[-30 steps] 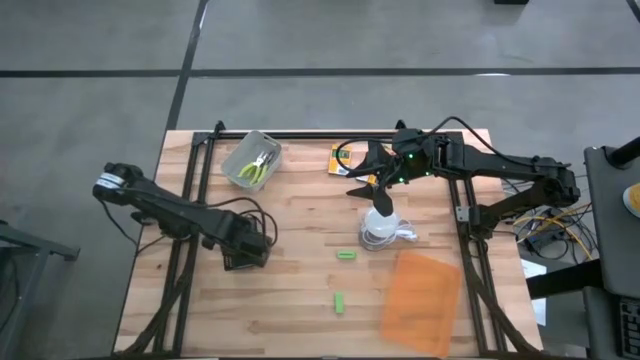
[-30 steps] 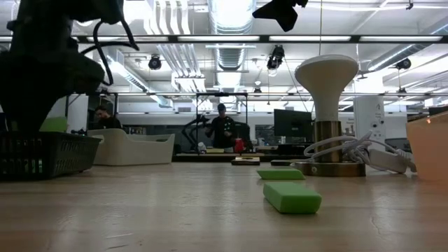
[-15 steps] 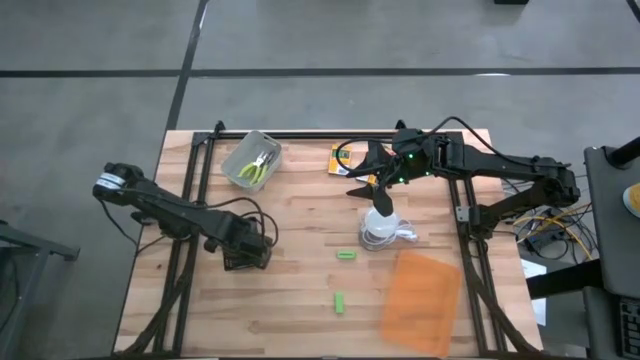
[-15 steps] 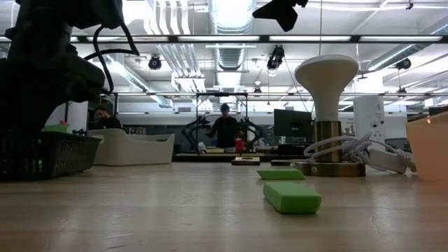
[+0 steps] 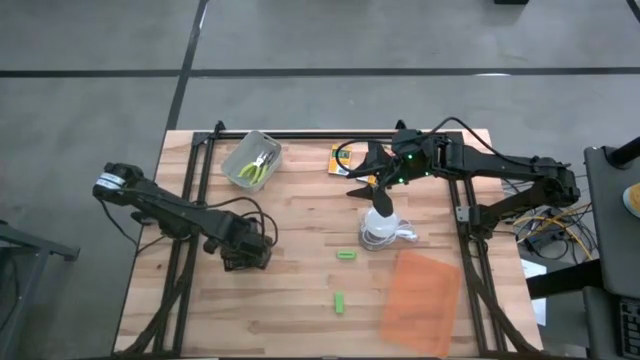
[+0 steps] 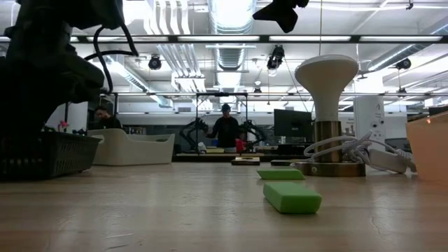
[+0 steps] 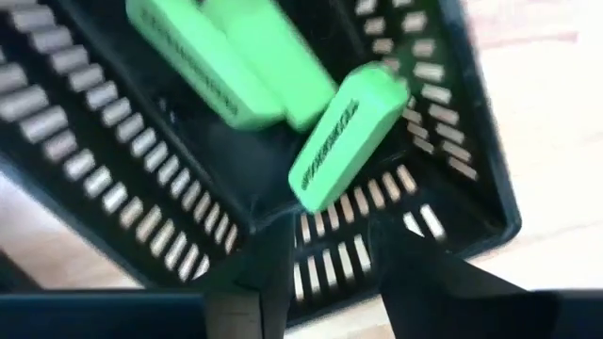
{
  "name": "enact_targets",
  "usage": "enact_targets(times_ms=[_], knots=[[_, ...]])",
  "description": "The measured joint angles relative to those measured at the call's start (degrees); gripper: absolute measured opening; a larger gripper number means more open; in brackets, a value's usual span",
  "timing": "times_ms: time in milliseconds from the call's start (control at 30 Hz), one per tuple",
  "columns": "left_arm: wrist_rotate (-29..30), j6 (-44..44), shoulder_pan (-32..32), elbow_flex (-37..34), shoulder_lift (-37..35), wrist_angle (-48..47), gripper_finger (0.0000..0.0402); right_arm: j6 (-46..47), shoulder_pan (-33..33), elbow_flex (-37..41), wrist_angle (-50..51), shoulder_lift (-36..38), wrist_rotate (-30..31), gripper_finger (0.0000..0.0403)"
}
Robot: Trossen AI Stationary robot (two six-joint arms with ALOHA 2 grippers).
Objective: Pick & Place School Supplies
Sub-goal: Adjust the lamp on the table
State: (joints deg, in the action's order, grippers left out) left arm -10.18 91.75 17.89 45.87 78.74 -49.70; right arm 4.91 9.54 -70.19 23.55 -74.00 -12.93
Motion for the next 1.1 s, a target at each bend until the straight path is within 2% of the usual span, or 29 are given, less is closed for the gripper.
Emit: enact_targets(times_ms=[400,533,667,800,900,967,1100], knots=[[-0.52,-4.23,-0.91,5.69,-2.63,-0.36,0.014,-1.9,-0.04,0.04,0.04,0.0,-0.07,0.0233],[7.16,-6.6,-1.94,9.04,-6.19,-0.48,0.014,-1.9,-0.04,0.04,0.1,0.0,-0.08,0.0233],[20.89,-13.02,-2.35,13.27,-10.28,-0.38,0.014,0.44,-0.04,0.04,0.13,0.0,-0.12,0.0233],[36.51,-22.68,-2.36,17.31,-13.57,0.8,0.0139,3.04,-0.02,0.04,0.17,0.0,-0.13,0.0233],[45.41,-32.47,-2.35,19.24,-15.14,5.23,0.014,3.26,-0.02,0.04,0.17,0.0,-0.11,0.0233],[48.21,-43.0,-2.36,19.65,-15.74,10.8,0.0139,4.56,-0.02,0.04,0.17,0.0,-0.15,0.0233],[47.59,-71.87,-1.44,19.56,-16.09,25.46,0.0133,5.46,-0.32,0.04,0.29,0.0,-1.05,0.0233]])
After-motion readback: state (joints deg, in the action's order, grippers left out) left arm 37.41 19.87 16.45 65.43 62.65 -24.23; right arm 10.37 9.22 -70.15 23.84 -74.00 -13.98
